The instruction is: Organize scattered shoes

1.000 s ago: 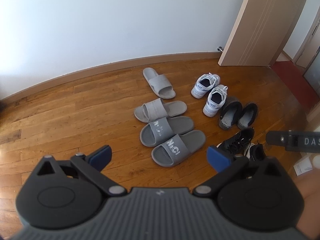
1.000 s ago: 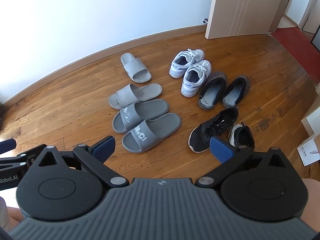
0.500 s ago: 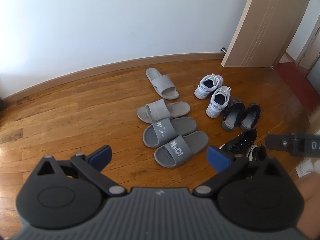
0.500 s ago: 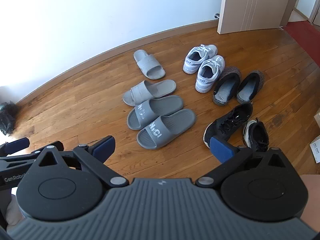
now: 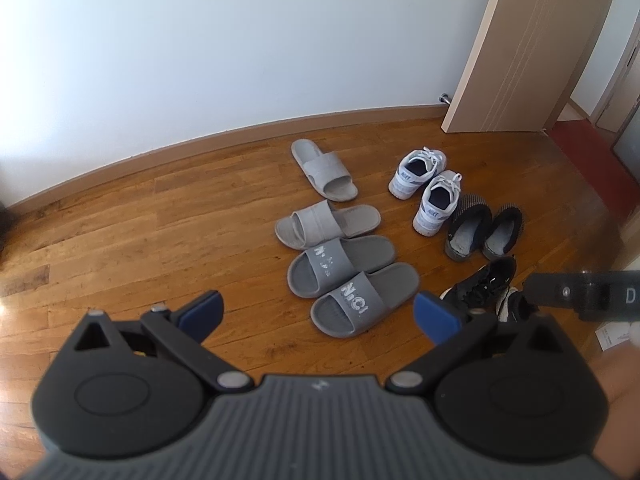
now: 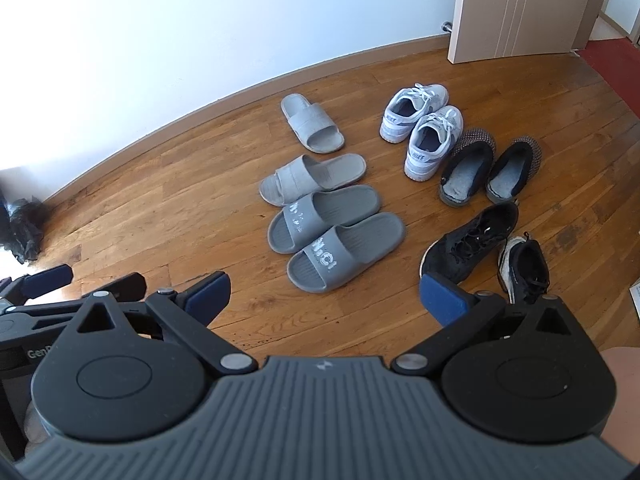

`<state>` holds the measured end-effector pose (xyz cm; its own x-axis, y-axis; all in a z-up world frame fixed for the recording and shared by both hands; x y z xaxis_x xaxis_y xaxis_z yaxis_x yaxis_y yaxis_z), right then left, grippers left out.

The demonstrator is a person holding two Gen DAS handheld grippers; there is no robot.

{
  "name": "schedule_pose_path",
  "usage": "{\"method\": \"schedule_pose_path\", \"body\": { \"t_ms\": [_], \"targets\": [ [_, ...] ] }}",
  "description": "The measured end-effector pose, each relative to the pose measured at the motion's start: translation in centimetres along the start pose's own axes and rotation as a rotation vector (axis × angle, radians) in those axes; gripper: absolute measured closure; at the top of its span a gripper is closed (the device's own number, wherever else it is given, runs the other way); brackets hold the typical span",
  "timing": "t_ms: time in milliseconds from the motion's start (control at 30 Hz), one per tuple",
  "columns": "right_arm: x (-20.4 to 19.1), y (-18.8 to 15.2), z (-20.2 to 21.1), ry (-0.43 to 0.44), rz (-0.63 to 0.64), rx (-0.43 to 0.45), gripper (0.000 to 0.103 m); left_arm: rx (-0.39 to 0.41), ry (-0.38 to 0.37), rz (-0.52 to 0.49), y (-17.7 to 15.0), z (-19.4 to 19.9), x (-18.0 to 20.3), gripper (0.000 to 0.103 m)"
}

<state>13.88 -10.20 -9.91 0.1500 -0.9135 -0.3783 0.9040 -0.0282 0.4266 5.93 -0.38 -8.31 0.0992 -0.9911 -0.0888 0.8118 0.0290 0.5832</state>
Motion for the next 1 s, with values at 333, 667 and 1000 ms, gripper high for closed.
{"method": "schedule_pose_path", "body": {
  "t_ms": [333, 667, 1000],
  "targets": [
    [-0.29, -0.26, -0.23, 0.017, 0.007, -0.013, 0.000, 0.002, 0.000, -0.001, 0.08, 0.12, 0.17, 0.000],
    [-0.57, -0.57, -0.35, 0.037, 0.004, -0.031, 0.000, 0.001, -0.003, -0.005, 0.28, 0.27, 0.29, 0.000],
    [-0.21, -0.12, -0.10, 0.065, -0.036, -0.023, 0.000, -0.021, -0.005, -0.012, 0.14, -0.27, 0.57, 0.000]
  ]
}}
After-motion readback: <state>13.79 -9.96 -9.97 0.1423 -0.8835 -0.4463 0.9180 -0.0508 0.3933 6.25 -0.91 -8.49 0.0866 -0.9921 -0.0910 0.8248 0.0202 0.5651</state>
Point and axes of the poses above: each gripper's, at about its wrist camera, not at the fingertips, and z roughly against the way its jaws point, x to its right, y to its top, the point moved 10 cm from there along -z, roughly the way its jaws point, and after that the axes turned 11 degrees about y, right-handed, at the moved point
